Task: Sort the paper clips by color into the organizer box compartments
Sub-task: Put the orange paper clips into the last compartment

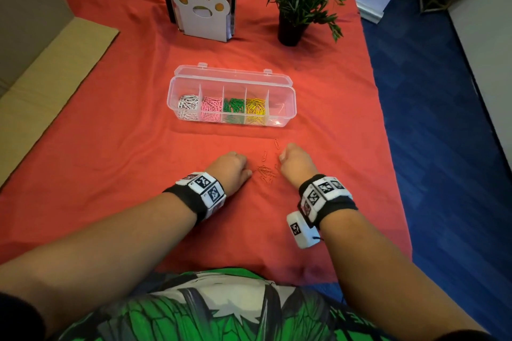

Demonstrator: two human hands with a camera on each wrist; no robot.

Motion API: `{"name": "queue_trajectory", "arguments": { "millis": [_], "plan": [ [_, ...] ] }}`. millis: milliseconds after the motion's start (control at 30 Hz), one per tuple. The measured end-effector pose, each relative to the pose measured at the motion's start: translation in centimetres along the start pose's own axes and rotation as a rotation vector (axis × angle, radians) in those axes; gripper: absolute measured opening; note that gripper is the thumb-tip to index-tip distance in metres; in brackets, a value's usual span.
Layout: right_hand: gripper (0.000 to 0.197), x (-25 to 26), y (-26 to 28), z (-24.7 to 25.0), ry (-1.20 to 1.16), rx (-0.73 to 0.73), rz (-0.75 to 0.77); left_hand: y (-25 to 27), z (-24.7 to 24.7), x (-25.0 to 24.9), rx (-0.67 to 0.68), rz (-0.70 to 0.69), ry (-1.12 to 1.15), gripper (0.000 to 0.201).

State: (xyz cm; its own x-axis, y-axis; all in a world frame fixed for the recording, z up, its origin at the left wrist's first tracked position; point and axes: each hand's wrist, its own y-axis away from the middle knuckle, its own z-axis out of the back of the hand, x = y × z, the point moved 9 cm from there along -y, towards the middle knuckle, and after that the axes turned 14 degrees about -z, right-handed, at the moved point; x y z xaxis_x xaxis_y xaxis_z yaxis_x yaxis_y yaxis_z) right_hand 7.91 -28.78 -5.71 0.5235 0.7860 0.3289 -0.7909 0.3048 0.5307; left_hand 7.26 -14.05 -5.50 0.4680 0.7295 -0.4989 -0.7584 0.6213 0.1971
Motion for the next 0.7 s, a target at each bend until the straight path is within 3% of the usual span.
{"name": "queue_trajectory", "arguments": {
  "millis": [100, 233, 300, 367, 433, 500, 567, 700],
  "plan": [
    [0.025, -1.8, -0.2, 0.1, -0.473, 0.159, -0.112, 0.2, 0.6, 1.2, -0.062, 0.123, 0.258, 0.023],
    [0.024, -2.1, 1.5, -0.8, -1.040, 0.452, -0.166, 1.3, -0.5, 1.7, -0.174, 0.413, 1.173, 0.017],
    [0.026, -2.0, 2.2, -0.9, -1.216, 0.572, -0.169, 1.7, -0.4, 0.7, -0.162, 0.442, 1.499, 0.012],
    [0.022, -2.0, 2.5, -1.2, -1.395, 0.654, -0.220, 1.8, 0.3, -0.1, -0.137, 0.408, 1.631, 0.014],
    [0.020, -2.3, 2.7, -1.3, -1.446, 0.664, -0.271, 1.8, 0.5, -0.2, -0.115, 0.408, 1.613, 0.024],
    [0.024, -3.1, 2.6, -1.3, -1.369, 0.576, -0.351, 1.5, 0.1, -0.2, -0.104, 0.436, 1.497, 0.030],
    [0.025, -4.2, 1.9, -0.8, -1.118, 0.397, -0.392, 1.0, -0.1, -0.1, -0.125, 0.443, 1.287, 0.027],
    [0.011, -3.7, 1.4, 1.5, -0.113, 0.038, -0.172, -0.1, -0.3, -0.4, -0.161, 0.360, 0.986, 0.032]
  ]
}}
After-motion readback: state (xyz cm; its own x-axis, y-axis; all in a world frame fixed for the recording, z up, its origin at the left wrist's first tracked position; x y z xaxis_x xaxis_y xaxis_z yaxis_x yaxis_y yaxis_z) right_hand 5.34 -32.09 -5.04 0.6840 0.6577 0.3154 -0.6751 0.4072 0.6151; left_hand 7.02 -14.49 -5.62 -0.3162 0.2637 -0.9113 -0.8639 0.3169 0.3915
